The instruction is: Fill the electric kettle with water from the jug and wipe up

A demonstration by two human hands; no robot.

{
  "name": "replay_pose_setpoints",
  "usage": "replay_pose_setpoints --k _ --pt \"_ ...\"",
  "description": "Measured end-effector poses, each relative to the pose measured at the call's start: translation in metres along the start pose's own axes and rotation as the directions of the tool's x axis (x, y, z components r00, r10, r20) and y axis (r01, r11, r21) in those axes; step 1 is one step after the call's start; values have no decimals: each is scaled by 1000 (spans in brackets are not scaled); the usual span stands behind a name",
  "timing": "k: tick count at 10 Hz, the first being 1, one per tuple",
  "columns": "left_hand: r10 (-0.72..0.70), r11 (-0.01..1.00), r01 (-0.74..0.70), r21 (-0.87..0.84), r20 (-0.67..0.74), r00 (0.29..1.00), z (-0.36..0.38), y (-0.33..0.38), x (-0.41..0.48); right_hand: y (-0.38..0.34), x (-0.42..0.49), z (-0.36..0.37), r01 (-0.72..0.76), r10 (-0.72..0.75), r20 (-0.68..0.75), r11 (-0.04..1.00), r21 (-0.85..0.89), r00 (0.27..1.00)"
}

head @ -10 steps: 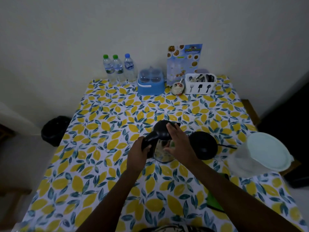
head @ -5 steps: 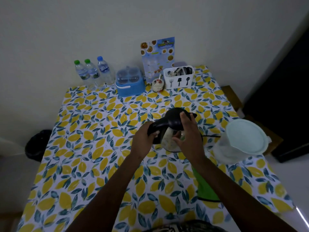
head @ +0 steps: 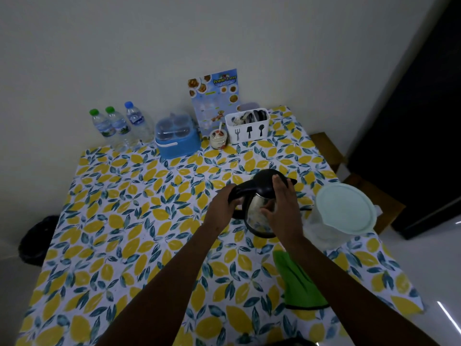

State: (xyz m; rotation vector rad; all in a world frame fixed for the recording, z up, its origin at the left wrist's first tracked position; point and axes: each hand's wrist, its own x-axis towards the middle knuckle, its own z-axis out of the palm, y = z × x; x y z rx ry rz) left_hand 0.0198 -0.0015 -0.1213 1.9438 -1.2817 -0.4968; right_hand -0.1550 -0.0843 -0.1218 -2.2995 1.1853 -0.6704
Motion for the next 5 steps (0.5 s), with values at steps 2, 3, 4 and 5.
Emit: replay_pose_setpoints --k 2,3,4,5 --pt "-59 992 58 108 7 998 3 4 -2 4 1 -1 21 -20 11 996 -88 1000" --pt "10 981 -11 192 10 1000 -1 11 -7 0 2 -8 85 -92 -27 977 -197 995" --pt "109 945 -91 313 -40 993 -25 24 7 -17 23 -18 220 -237 -33 938 -269 971" --pt "148 917 -107 385 -77 986 -53 34 22 -38 45 -26 302 -312 -1 921 -247 950"
